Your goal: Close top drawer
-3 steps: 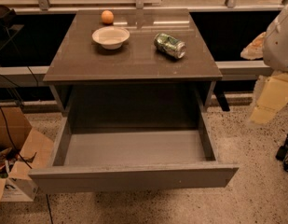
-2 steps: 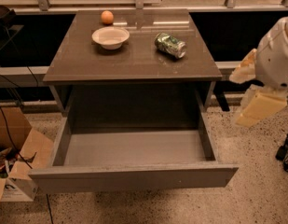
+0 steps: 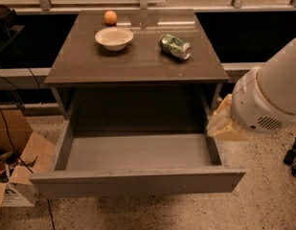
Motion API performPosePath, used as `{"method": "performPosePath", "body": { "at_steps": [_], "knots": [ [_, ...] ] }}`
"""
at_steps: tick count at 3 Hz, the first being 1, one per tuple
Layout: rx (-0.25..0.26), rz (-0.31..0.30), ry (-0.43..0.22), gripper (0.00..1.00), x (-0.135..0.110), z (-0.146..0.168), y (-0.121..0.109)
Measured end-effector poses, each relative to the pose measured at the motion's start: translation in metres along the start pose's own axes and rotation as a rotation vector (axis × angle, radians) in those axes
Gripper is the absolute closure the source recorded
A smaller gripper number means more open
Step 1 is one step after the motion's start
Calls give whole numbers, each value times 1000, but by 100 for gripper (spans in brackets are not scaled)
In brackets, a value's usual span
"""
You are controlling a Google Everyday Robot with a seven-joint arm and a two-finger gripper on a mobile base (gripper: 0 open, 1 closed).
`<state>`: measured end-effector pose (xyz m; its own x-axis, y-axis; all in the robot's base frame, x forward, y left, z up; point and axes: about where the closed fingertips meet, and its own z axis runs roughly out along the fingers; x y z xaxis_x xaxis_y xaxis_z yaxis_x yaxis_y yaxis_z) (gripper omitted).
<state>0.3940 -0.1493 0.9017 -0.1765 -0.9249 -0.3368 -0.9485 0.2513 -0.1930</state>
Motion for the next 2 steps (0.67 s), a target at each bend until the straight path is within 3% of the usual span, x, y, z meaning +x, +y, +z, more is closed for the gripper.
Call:
{"method": "performPosePath", "body": {
  "at_steps": [1,2],
  "knots": [
    [-27,-11,-68,100,-3,43,14],
    [-27,-11,-68,100,-3,43,14]
  ]
}}
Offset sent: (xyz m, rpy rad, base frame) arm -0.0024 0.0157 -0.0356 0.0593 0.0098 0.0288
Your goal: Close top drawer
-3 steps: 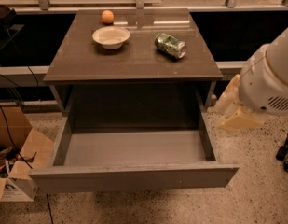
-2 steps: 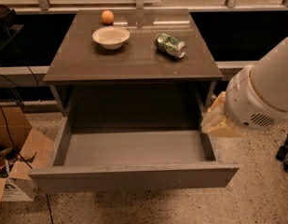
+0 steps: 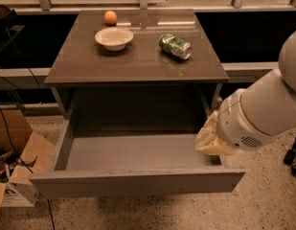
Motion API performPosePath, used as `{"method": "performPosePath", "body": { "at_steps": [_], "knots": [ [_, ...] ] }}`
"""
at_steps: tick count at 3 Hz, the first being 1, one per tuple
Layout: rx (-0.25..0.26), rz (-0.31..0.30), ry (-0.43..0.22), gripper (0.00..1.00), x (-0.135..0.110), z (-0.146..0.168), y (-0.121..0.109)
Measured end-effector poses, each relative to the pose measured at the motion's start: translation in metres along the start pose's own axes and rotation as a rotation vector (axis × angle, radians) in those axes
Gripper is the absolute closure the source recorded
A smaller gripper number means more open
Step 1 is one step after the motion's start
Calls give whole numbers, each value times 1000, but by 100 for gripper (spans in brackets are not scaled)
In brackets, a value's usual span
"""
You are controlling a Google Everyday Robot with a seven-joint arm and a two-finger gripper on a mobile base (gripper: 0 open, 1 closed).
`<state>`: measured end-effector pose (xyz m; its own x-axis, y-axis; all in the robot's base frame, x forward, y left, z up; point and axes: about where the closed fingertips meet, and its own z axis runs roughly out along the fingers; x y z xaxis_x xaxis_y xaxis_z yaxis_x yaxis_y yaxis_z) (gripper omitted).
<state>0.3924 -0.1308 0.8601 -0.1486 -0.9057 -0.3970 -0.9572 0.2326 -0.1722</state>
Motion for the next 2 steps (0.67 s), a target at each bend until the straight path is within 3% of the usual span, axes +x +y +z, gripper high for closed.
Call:
{"method": "performPosePath", "body": {
  "at_steps": [1,2],
  "knots": [
    [-37,-51,21,100,-6,31,5],
    [-92,-61,61,100,7,68,15]
  ]
}}
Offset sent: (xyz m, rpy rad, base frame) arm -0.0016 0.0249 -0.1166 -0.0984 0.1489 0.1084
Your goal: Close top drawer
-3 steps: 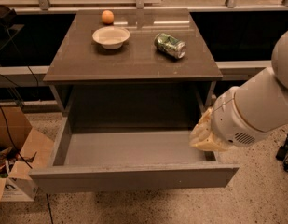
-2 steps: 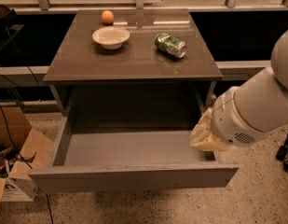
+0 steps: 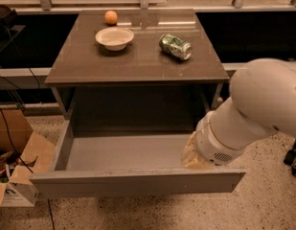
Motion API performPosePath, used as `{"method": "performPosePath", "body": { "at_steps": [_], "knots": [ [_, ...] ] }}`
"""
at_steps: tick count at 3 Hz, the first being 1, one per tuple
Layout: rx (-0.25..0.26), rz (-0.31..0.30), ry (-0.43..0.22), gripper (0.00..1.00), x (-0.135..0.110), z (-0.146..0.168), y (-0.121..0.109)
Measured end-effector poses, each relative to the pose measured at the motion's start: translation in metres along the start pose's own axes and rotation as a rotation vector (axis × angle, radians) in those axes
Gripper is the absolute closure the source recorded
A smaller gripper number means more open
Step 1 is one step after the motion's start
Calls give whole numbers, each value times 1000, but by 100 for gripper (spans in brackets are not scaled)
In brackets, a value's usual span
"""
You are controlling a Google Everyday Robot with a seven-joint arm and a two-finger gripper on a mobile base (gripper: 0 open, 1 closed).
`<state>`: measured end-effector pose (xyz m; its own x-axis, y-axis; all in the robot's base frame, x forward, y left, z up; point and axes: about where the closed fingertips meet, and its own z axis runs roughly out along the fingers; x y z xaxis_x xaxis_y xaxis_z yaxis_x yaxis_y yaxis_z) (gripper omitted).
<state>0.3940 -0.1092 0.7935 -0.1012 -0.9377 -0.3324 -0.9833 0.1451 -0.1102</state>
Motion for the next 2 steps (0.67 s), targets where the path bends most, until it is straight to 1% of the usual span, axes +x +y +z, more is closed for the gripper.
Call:
{"method": "performPosePath", "body": {
  "at_steps": [1,2],
  "knots": [
    [-52,27,18,100,18,30,14],
    [-100,76,2,100,39,57,26]
  ]
}}
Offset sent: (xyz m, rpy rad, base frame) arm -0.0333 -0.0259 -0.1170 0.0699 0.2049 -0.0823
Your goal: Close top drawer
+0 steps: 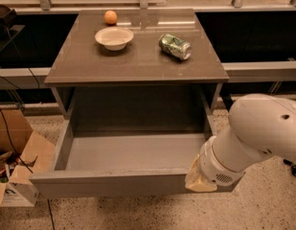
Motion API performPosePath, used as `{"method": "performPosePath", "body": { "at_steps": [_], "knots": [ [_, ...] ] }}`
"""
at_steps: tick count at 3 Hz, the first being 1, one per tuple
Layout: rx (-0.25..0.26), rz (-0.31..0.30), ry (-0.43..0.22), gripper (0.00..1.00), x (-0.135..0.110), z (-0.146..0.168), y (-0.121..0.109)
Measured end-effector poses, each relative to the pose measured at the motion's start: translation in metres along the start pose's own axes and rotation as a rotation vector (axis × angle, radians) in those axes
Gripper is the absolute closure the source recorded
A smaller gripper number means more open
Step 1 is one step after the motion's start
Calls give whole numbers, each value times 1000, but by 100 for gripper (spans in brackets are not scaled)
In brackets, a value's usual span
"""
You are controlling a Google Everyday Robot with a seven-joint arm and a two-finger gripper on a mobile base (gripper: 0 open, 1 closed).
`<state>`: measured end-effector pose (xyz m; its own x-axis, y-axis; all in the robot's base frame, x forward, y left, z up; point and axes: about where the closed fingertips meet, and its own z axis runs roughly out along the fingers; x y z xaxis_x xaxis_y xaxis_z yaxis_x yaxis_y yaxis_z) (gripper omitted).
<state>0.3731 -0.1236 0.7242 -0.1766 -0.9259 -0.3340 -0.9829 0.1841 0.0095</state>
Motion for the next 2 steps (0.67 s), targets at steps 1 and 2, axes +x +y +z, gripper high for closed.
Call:
{"method": "performPosePath", "body": {
  "at_steps": [1,2],
  "knots": [
    [-37,26,-45,100,11,34,-10],
    [-42,52,-82,100,21,51,-26]
  ]
}}
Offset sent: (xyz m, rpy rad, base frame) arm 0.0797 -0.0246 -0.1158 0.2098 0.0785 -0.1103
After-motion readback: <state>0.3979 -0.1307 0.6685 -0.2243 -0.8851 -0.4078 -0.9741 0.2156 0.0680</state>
